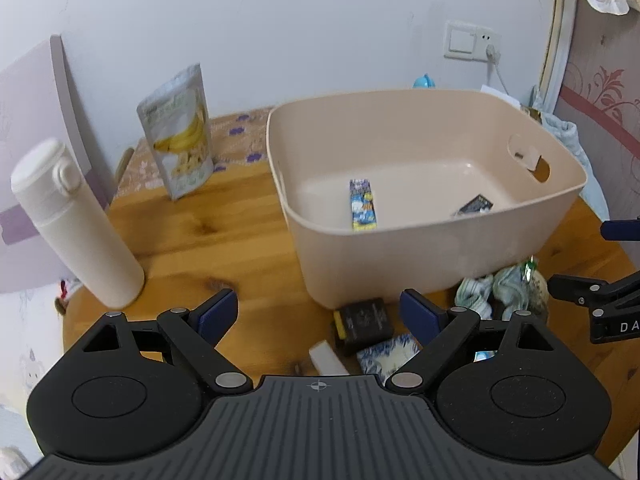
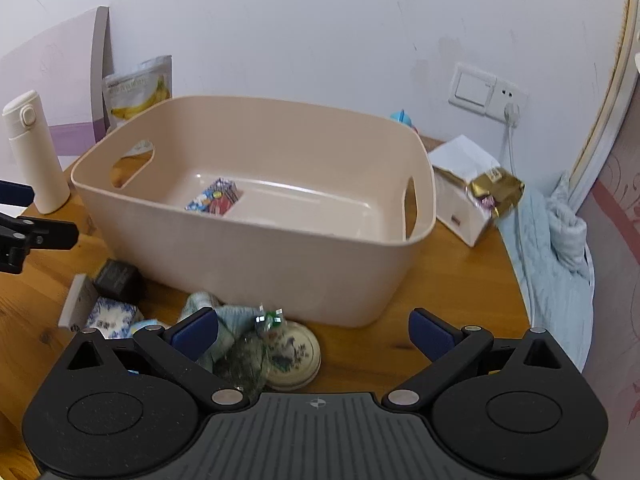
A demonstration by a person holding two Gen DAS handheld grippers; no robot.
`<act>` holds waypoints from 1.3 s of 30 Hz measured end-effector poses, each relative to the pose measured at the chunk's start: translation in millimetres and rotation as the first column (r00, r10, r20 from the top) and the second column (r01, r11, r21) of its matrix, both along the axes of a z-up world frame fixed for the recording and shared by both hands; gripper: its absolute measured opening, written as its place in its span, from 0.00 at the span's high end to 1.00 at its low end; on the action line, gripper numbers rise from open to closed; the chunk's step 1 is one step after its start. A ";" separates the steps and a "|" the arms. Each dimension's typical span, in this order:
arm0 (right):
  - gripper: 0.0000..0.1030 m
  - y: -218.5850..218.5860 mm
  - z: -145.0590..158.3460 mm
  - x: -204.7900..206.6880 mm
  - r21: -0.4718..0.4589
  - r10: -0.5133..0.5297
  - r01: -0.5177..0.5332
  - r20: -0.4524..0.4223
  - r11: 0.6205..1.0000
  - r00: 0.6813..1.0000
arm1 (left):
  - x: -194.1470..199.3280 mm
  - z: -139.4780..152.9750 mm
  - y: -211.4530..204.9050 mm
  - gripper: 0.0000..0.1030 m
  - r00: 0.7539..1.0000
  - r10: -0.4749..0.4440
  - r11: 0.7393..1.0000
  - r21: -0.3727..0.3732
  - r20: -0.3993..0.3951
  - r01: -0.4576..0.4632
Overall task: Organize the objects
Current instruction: 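Move both tools back toward the remaining items beside the basket, then grasp the white tube with the left tool while the right tool grasps the herb bag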
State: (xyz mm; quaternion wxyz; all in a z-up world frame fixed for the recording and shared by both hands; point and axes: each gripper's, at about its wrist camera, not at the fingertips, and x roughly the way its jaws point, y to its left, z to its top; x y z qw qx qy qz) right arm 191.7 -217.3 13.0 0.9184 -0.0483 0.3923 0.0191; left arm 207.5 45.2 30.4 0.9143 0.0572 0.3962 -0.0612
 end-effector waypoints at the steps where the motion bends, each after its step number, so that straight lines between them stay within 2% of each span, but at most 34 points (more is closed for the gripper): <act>1: 0.00 -0.4 -2.0 -0.8 0.002 -0.001 0.001 -0.004 1.000 1.000 | -0.1 -3.8 1.3 0.13 1.000 0.002 1.000 -0.003 -0.010 -0.002; 6: 0.00 2.6 -17.4 -5.7 -0.015 -0.022 0.021 -0.044 1.000 0.999 | -2.0 -27.3 10.2 0.13 0.998 0.025 0.999 -0.042 -0.063 -0.028; 8: 0.05 3.3 -24.0 -8.1 -0.019 -0.025 0.024 -0.059 1.000 0.998 | -2.6 -37.1 13.3 0.13 0.996 0.035 0.998 -0.051 -0.086 -0.039; 12: 0.09 0.0 -34.9 -10.2 -0.001 -0.044 0.044 -0.090 0.999 0.995 | -4.6 -48.2 16.2 0.13 0.994 0.047 0.998 -0.038 -0.096 -0.051; 19: 0.16 -10.9 -40.6 -9.4 0.133 -0.091 0.105 -0.111 0.986 0.990 | -7.1 -60.7 20.4 0.13 0.991 0.070 0.997 -0.037 -0.110 -0.075; 25: 0.20 -8.1 -44.5 -8.2 0.227 -0.083 0.113 -0.138 0.967 0.987 | -6.8 -66.0 20.1 0.13 0.991 0.090 0.994 -0.047 -0.099 -0.095; 29: 0.31 -3.0 -48.9 -4.1 0.264 -0.072 0.115 -0.167 0.958 0.983 | -4.3 -68.0 19.7 0.13 0.991 0.096 0.993 -0.060 -0.092 -0.102; 36: 0.41 4.9 -51.6 2.2 0.304 -0.052 0.106 -0.179 0.947 0.982 | -1.7 -71.5 22.4 0.17 0.991 0.105 0.990 -0.080 -0.087 -0.112; 37: 0.43 5.7 -52.4 2.5 0.308 -0.049 0.104 -0.181 0.946 0.982 | -1.1 -71.8 22.7 0.20 0.990 0.109 0.990 -0.084 -0.086 -0.116; 38: 0.52 6.9 -53.2 2.7 0.309 -0.044 0.100 -0.183 0.946 0.982 | -0.8 -71.9 23.3 0.22 0.990 0.113 0.989 -0.090 -0.087 -0.121; 39: 0.53 8.5 -54.8 3.5 0.306 -0.040 0.099 -0.193 0.947 0.980 | -0.5 -71.6 24.2 0.28 0.989 0.118 0.987 -0.097 -0.088 -0.127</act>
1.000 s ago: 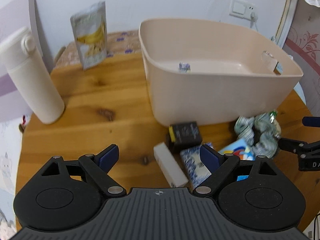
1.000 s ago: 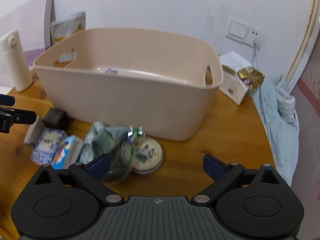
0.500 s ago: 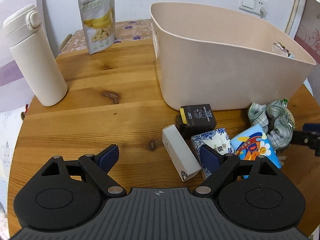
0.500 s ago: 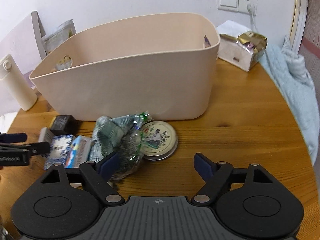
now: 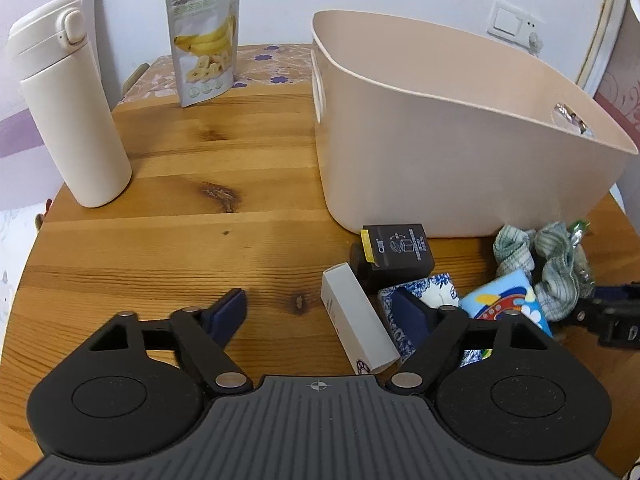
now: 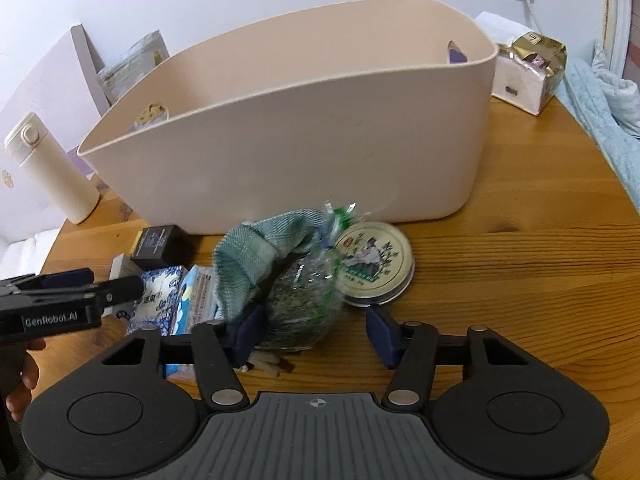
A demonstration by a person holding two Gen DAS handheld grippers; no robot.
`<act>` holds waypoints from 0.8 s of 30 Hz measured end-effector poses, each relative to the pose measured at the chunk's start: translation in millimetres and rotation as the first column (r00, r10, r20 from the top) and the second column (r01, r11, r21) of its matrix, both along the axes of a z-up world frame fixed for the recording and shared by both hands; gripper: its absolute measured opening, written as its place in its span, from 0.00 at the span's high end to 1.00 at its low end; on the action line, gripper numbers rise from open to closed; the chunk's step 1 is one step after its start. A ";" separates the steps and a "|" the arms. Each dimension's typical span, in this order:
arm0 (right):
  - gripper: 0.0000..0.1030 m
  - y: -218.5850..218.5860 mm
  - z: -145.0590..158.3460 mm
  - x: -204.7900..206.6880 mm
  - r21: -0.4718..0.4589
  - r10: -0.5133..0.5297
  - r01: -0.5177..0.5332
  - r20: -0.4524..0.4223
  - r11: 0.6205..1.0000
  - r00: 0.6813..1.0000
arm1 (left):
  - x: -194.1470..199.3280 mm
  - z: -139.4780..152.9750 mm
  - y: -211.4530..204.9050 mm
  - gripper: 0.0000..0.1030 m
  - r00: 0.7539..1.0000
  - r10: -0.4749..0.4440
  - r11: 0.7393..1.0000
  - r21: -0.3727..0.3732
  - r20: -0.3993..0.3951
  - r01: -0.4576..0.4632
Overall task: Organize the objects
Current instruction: 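Grasp the white tube with the left tool while the right tool grasps the herb bag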
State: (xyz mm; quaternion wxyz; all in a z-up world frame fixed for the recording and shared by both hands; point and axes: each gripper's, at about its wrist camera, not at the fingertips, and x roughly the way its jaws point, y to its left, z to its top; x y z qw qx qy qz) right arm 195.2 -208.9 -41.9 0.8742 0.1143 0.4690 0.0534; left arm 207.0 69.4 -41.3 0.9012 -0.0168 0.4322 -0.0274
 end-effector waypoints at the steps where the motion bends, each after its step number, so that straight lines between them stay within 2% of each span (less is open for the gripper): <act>1: 0.56 2.1 -0.4 -0.4 -0.006 0.004 -0.004 0.003 1.000 1.000 | 0.0 0.4 0.5 0.35 1.000 0.006 1.000 -0.004 0.001 -0.006; 2: 0.60 4.3 -0.3 -0.7 -0.013 0.009 -0.009 0.005 1.000 1.000 | 0.0 0.7 1.0 0.40 1.000 0.011 1.000 -0.004 0.001 -0.011; 3: 0.63 5.9 0.1 -0.9 -0.015 0.014 -0.014 0.008 1.000 1.000 | 0.6 0.4 0.7 0.52 1.000 0.014 1.000 0.006 -0.005 -0.014; 4: 0.65 6.8 0.1 -0.9 -0.012 0.019 -0.019 0.008 1.000 1.000 | 1.6 -1.2 0.3 0.60 1.000 0.013 1.000 0.017 -0.019 -0.012; 8: 0.67 6.5 1.0 -1.8 -0.018 0.024 -0.024 0.017 1.000 1.000 | -0.5 -5.9 2.1 0.70 1.000 0.006 1.000 0.022 -0.030 -0.005; 10: 0.67 6.8 2.1 -3.2 -0.031 0.029 -0.029 0.022 0.999 0.999 | -1.4 -5.7 2.1 0.81 1.000 0.002 0.999 0.037 -0.028 -0.001; 13: 0.68 6.9 3.8 -6.2 -0.050 0.038 -0.037 0.028 0.998 0.999 | -3.0 -4.7 2.6 0.85 0.999 -0.005 1.000 0.028 -0.031 0.006; 24: 0.68 -0.5 17.4 -20.5 -0.100 0.037 -0.029 0.073 0.995 0.997 | -19.9 12.6 -2.8 0.86 0.999 -0.043 0.999 0.027 0.002 0.043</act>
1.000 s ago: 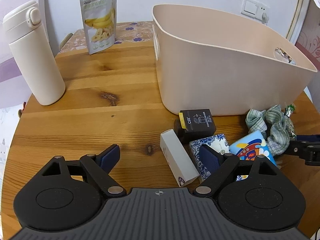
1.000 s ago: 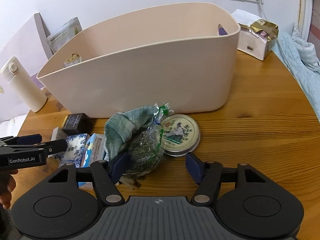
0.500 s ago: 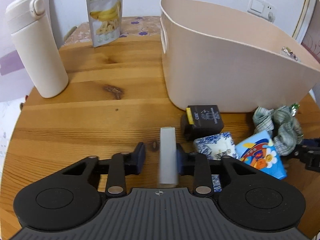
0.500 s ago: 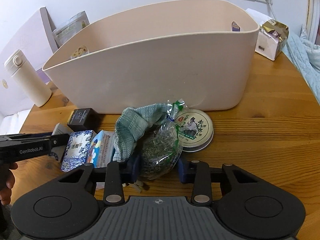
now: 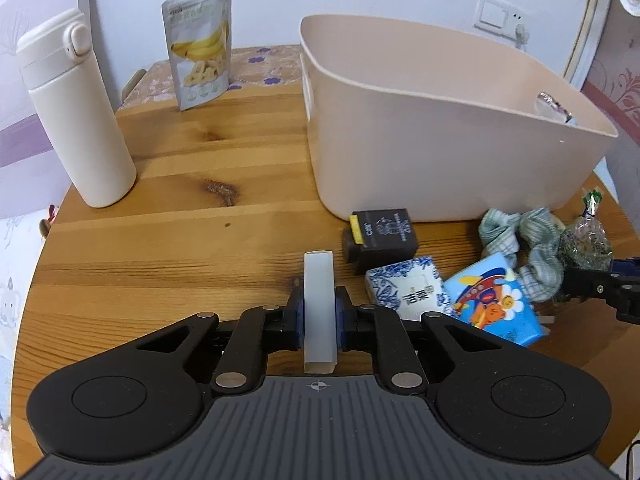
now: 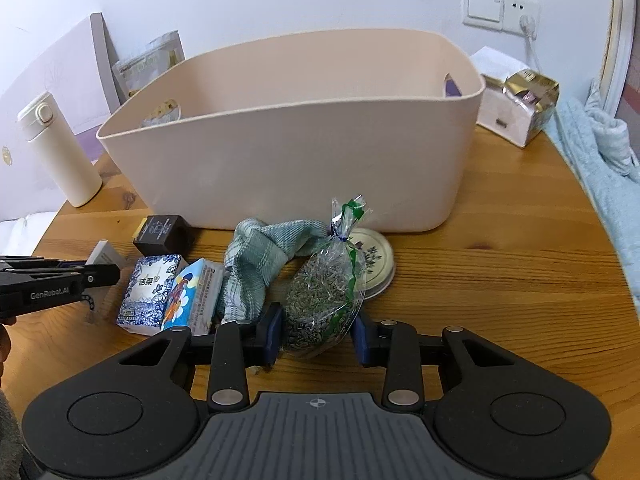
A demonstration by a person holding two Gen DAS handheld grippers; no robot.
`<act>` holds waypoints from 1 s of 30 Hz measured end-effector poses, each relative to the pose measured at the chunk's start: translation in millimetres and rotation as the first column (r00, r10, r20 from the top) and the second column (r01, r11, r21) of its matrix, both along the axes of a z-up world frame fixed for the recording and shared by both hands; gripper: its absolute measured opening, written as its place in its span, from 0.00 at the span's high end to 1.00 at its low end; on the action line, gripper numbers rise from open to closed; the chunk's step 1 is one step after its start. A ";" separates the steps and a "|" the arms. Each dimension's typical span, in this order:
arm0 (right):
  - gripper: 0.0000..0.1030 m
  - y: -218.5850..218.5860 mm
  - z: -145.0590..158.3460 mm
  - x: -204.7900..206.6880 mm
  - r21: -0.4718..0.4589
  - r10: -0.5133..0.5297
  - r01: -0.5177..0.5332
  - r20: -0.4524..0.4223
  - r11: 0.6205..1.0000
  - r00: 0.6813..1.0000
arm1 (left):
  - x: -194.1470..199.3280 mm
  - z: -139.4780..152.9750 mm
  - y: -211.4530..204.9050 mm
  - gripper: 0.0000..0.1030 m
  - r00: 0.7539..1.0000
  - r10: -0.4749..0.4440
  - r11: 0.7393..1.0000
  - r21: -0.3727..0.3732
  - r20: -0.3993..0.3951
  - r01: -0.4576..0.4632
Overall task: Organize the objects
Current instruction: 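Grasp the white tube with the left tool while the right tool grasps the herb bag, then carry the white tube and herb bag over the basket and release both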
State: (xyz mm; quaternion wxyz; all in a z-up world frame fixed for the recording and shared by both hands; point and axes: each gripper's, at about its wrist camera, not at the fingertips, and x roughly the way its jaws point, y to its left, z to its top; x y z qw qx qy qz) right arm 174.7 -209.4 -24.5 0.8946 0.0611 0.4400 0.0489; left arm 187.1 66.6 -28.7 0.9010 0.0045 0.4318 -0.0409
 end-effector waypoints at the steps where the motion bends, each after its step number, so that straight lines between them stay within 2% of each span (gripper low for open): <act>1: 0.68 -0.9 2.2 -2.1 -0.001 -0.002 0.002 0.005 1.000 1.000 | -1.1 2.3 -0.4 0.86 1.000 -0.003 1.000 -0.001 0.005 0.003; 13: 0.68 -15.3 33.0 -17.7 -0.010 -0.026 0.027 0.092 1.000 0.995 | -17.3 47.6 -9.5 0.86 0.992 -0.050 0.999 -0.004 0.115 0.051; 30: 0.68 -20.0 76.2 -19.5 -0.030 -0.043 0.051 0.233 0.998 0.972 | -17.5 93.0 -21.6 0.86 0.966 -0.094 0.995 -0.008 0.243 0.099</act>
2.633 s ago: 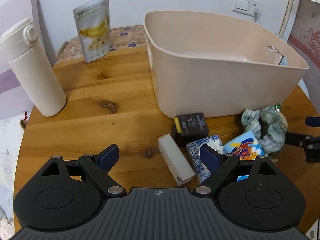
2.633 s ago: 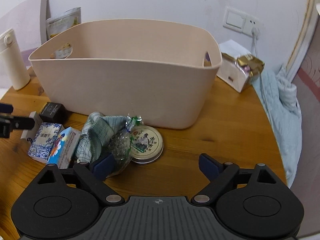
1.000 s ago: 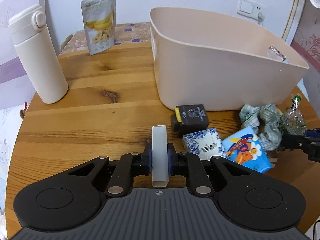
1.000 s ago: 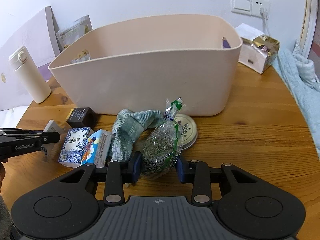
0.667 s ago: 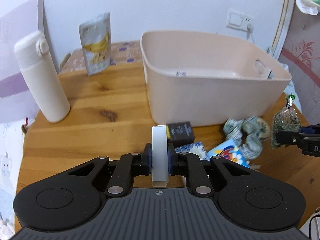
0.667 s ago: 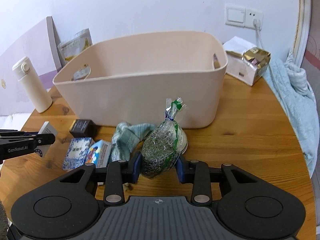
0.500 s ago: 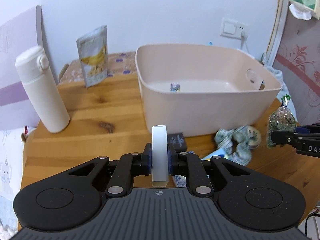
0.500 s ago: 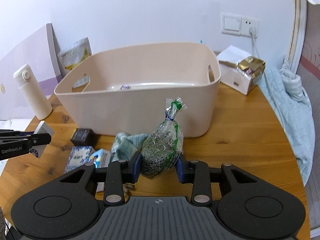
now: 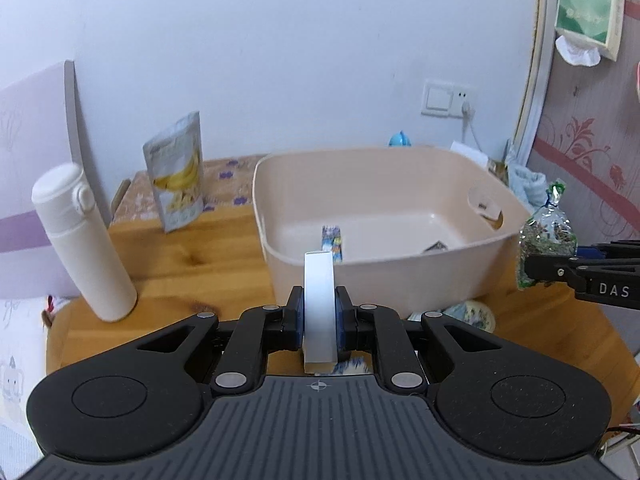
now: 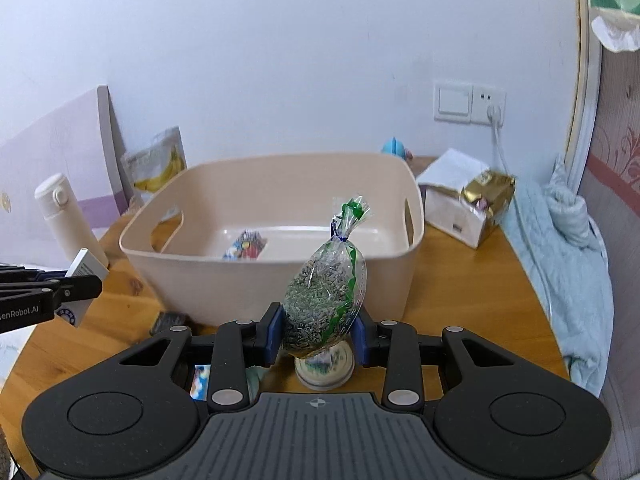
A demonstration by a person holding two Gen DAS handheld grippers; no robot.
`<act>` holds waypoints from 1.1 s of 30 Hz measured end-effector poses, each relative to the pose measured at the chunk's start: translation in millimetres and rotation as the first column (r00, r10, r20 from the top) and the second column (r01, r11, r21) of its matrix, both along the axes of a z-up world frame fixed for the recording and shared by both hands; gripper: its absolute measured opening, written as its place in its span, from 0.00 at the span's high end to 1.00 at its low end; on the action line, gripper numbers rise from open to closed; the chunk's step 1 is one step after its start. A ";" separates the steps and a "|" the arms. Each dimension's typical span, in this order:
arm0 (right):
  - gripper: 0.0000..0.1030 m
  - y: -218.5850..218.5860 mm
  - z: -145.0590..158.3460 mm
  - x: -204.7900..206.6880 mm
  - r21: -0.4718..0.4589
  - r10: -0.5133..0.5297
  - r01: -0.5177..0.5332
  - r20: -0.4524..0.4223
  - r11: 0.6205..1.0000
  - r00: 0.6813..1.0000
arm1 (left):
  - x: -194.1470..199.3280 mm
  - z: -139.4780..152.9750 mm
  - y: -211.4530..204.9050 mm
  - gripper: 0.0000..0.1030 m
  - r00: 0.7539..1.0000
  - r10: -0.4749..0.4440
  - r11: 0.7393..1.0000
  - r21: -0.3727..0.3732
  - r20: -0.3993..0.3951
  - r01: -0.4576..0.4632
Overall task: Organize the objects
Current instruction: 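Carry the white tube and herb bag over the basket and release both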
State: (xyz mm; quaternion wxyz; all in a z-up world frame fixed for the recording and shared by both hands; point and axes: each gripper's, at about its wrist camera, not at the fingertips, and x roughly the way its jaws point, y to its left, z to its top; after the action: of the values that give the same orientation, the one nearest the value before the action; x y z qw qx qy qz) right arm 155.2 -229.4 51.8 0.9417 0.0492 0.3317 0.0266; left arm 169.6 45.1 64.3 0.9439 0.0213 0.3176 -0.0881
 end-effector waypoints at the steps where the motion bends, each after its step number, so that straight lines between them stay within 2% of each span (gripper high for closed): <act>1: 0.68 0.0 2.2 1.4 0.000 0.002 -0.002 0.009 1.000 1.000 | 2.3 2.3 -1.1 0.86 1.000 -0.001 1.000 0.001 0.007 0.001; 10: 0.68 -1.8 22.7 14.9 -0.004 0.009 -0.008 0.072 1.000 0.997 | 27.6 13.8 -13.8 0.86 0.999 -0.005 1.000 0.022 0.052 0.003; 20: 0.68 -12.9 40.5 35.3 -0.008 -0.013 0.014 0.117 1.000 0.993 | 72.3 17.8 -33.1 0.85 0.998 -0.043 0.998 0.048 0.043 0.041; 23: 0.68 -18.6 41.1 44.3 0.002 -0.021 0.021 0.112 1.000 0.993 | 86.0 18.2 -36.8 0.86 0.999 -0.038 0.999 0.040 0.038 0.036; 26: 0.68 -21.7 40.0 53.7 0.013 -0.027 0.026 0.107 1.000 0.994 | 101.3 12.8 -42.9 0.85 0.999 -0.013 0.997 0.071 0.044 0.010; 33: 0.68 -21.9 30.8 83.5 -0.013 -0.016 0.017 0.066 1.000 0.998 | 137.4 -7.9 -54.8 0.85 1.000 0.007 0.992 0.126 -0.006 -0.006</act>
State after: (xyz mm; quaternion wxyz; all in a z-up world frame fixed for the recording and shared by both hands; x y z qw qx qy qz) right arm 238.7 -251.3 82.6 0.9527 0.0446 0.3001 0.0183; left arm 306.9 -9.7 56.4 0.9400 0.0794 0.3255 -0.0649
